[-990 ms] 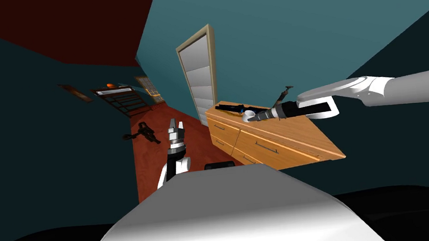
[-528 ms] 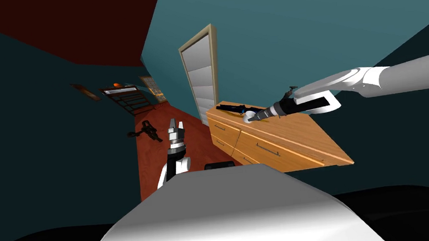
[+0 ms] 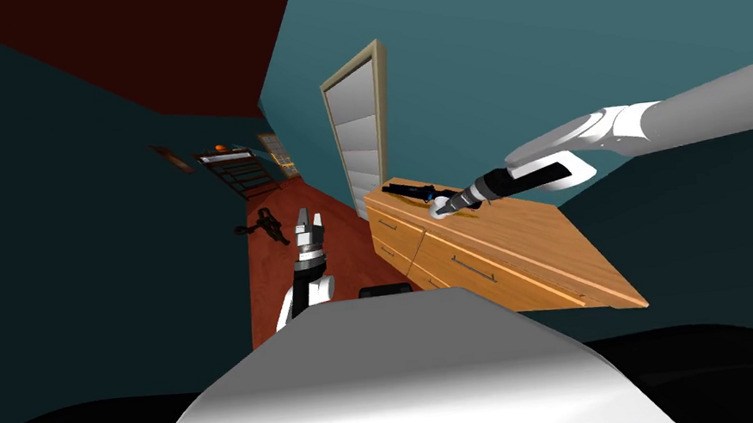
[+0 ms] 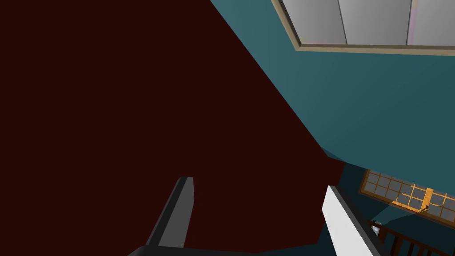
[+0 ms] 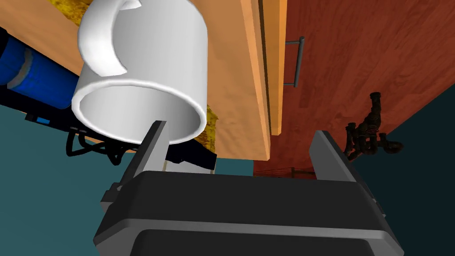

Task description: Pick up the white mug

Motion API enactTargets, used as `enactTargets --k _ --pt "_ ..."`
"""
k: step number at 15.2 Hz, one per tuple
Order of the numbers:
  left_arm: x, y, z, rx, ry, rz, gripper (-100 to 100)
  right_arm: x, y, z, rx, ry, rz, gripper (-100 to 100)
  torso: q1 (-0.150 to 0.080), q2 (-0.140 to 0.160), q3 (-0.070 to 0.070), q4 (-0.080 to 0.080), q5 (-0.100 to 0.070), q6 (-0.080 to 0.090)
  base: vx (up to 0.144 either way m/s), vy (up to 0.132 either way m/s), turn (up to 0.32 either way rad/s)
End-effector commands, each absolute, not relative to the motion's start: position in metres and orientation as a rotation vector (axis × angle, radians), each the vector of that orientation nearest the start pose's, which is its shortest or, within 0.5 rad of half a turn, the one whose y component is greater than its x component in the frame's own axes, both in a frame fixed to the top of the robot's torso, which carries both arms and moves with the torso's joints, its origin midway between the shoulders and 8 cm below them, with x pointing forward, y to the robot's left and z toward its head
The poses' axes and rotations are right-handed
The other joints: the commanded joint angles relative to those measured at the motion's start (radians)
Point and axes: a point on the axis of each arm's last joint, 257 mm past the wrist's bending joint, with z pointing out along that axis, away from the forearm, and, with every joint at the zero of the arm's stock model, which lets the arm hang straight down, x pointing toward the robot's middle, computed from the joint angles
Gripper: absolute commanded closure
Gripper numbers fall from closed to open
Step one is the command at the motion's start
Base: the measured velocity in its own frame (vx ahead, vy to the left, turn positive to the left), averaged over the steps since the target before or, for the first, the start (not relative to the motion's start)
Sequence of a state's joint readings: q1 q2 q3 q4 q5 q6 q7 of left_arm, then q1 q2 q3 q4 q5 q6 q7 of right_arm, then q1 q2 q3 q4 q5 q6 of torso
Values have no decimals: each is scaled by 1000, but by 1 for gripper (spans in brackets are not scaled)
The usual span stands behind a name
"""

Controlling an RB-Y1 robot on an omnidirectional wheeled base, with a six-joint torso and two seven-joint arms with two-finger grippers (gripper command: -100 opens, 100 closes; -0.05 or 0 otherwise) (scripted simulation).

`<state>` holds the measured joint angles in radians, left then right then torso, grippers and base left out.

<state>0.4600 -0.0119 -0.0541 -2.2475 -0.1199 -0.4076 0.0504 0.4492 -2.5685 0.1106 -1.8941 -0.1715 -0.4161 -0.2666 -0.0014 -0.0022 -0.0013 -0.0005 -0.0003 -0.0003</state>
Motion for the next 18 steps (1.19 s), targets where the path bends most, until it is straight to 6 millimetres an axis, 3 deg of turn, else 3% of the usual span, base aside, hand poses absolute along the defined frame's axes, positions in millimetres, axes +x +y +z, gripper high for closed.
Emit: enactTargets --k 1,18 --pt "372 248 4 -689 723 -1317 0 428 -348 -88 -757 2473 116 -100 0 0 0 0 0 0 8 -36 52" --pt "372 248 4 -689 723 -1317 0 399 -360 -113 -905 2695 -115 -100 0 -2 -1 0 0 0 19 -36 88"
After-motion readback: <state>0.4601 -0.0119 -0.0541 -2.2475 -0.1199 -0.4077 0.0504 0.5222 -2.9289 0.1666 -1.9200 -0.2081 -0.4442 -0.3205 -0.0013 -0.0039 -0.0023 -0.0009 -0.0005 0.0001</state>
